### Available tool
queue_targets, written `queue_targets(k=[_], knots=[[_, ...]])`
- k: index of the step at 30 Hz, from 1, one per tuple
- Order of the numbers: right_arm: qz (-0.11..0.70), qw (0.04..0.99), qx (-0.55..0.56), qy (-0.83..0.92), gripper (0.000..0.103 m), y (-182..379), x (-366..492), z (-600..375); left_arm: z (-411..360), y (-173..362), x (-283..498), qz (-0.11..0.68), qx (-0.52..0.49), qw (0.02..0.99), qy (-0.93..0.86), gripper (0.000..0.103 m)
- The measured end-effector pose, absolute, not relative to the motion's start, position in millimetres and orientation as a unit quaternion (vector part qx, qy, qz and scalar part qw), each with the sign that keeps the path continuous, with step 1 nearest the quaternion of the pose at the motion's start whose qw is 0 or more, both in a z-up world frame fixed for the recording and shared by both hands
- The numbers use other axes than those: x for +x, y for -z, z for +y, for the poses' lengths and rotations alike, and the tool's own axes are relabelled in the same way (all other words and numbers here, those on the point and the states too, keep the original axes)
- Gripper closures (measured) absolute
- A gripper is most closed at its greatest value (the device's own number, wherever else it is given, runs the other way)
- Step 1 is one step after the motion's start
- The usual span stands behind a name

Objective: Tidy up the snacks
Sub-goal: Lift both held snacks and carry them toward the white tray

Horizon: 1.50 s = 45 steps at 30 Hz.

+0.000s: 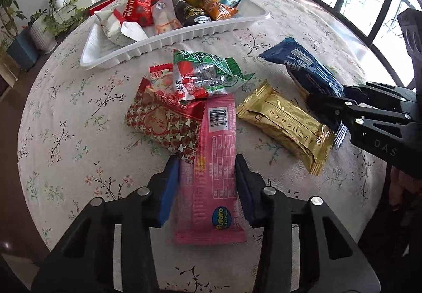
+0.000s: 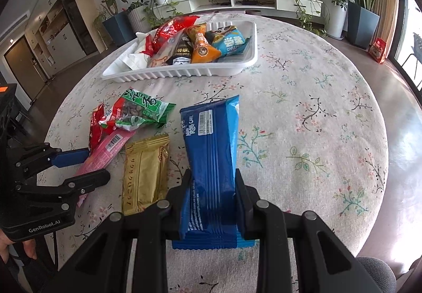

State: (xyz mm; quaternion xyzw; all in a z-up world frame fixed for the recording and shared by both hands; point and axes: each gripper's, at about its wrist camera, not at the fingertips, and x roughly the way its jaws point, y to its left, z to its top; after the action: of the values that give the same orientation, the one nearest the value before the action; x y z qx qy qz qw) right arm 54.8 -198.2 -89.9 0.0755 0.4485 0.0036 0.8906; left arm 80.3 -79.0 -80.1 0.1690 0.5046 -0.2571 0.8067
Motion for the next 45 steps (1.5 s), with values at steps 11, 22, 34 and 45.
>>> queue_targets(k=[11,22,34,45], knots=[[0.448,0.891,0.073,-0.003,0.073,90,54,-198,-87,80,95,0.542,0.2,0.764,0.288,0.055],[0.446,0.892,0.071,-0.003,0.073,90,53,-197,-87,84,105,0.545,0.216,0.75,0.306,0.038],[0.444,0.892,0.081,-0.014,0.074,89,50,-197,-86,74,97,0.527,0.194,0.761,0.325,0.082],[0.422,0.898,0.121,-0.005,0.074,81,34,-209,-57,57,68,0.489,0.136,0.797,0.328,0.083]])
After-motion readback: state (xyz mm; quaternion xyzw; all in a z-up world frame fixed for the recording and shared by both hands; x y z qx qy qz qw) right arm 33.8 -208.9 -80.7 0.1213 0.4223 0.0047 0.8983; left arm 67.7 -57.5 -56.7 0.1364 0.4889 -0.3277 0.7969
